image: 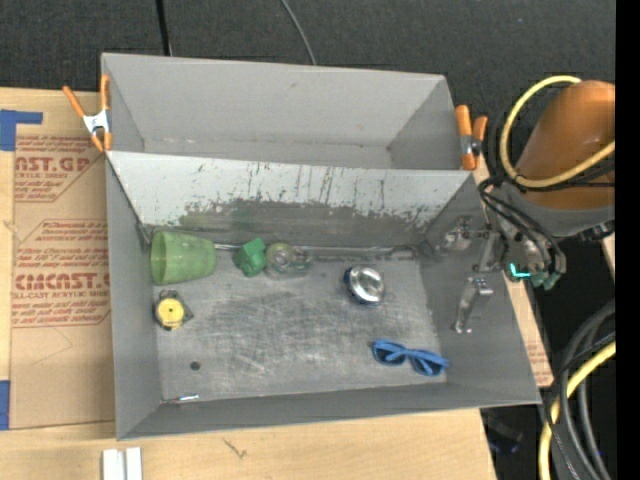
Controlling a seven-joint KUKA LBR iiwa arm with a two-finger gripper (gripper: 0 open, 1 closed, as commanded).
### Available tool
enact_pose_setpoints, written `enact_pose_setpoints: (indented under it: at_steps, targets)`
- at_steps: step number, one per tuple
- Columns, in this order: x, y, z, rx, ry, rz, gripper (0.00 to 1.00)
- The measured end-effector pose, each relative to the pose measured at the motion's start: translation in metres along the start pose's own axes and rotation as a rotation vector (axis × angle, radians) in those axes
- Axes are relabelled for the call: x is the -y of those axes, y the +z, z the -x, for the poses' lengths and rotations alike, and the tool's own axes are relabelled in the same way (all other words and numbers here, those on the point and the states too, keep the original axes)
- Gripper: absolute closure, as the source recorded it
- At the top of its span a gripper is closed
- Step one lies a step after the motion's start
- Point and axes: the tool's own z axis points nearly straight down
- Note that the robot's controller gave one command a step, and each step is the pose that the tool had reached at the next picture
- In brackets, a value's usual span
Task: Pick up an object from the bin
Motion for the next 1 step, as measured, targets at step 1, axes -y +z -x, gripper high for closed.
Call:
enact_pose_setpoints:
  at_steps: [1]
  targets:
    - [-0.0594,0.1255,0.0059,0.02,-0.141,-0.003,0.0]
